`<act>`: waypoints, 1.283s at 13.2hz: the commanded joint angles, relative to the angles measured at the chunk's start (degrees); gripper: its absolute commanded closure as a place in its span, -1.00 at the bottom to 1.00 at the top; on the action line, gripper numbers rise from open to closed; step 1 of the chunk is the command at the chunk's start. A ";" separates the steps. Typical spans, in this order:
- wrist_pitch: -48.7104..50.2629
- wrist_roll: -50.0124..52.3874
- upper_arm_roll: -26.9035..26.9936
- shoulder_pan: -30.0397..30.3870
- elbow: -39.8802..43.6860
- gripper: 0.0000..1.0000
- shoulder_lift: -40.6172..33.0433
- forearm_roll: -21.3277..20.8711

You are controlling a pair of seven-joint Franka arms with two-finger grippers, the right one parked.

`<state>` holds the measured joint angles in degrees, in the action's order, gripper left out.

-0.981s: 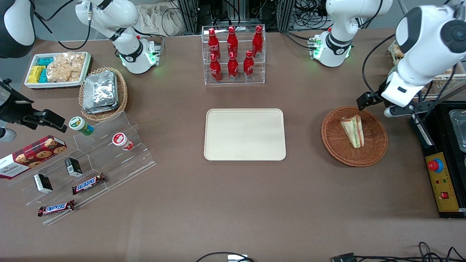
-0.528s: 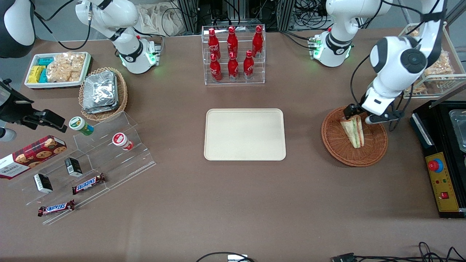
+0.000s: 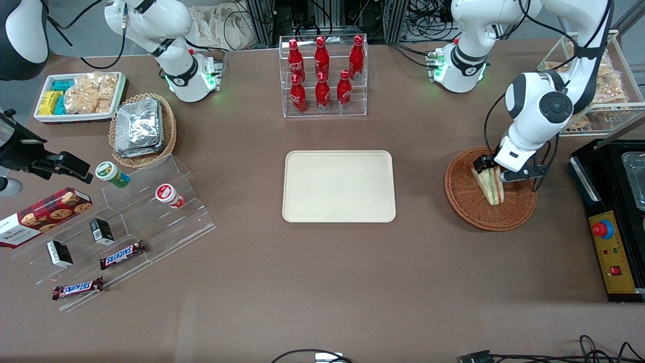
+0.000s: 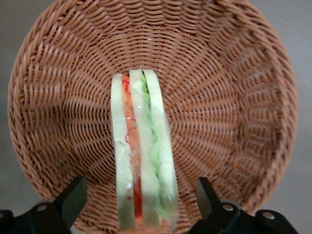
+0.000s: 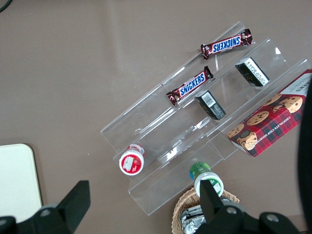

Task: Place sandwich from basket to tray
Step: 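Lower the left gripper around the wrapped sandwich and close it, then lift the sandwich out of the basket with the left gripper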

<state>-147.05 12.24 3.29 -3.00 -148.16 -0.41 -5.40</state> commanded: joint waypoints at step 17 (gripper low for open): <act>34.72 -6.88 1.45 -0.43 21.00 1.00 -10.14 -0.93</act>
<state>-125.57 6.25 4.80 -2.92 -136.84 -8.50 -5.67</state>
